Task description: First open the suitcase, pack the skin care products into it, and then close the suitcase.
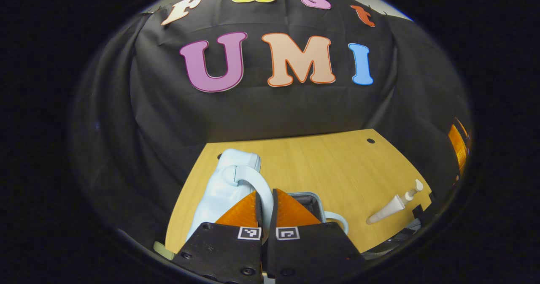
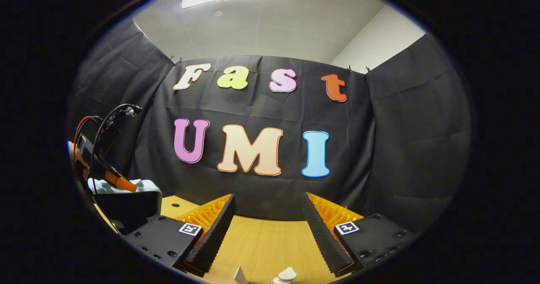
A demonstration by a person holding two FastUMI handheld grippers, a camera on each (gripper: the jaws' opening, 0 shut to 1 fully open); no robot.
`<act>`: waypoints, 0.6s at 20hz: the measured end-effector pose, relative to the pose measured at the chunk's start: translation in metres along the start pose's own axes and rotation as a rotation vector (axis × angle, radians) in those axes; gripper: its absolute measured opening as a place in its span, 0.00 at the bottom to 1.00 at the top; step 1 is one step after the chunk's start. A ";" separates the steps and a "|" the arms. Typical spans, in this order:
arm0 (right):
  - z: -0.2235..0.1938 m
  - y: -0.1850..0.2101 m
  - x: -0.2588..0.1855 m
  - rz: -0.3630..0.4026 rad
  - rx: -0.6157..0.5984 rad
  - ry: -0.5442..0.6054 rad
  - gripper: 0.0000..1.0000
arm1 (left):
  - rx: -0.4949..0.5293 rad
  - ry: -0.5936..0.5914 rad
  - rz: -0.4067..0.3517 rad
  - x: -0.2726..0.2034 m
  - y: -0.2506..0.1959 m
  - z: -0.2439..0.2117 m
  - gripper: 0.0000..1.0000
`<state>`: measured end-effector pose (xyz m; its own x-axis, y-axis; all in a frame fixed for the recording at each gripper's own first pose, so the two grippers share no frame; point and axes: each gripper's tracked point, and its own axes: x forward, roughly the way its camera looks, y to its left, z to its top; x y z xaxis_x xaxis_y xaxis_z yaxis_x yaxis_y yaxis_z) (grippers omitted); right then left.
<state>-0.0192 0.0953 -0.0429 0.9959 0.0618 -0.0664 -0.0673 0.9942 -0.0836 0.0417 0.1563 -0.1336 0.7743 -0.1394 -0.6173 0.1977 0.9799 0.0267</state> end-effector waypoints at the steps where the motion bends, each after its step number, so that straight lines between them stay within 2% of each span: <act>1: 0.001 0.005 0.000 -0.004 -0.001 -0.002 0.99 | -0.006 0.002 0.005 0.001 0.010 -0.001 0.00; 6: 0.000 0.022 -0.003 -0.024 -0.001 -0.003 1.00 | -0.014 -0.003 0.034 0.004 0.067 0.000 0.00; 12: -0.005 0.040 -0.005 -0.030 -0.012 0.010 1.00 | 0.012 0.013 0.145 0.013 0.150 -0.012 0.00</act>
<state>-0.0269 0.1348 -0.0505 0.9968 0.0315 -0.0733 -0.0386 0.9945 -0.0976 0.0741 0.3034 -0.1471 0.7875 0.0055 -0.6163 0.0918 0.9878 0.1261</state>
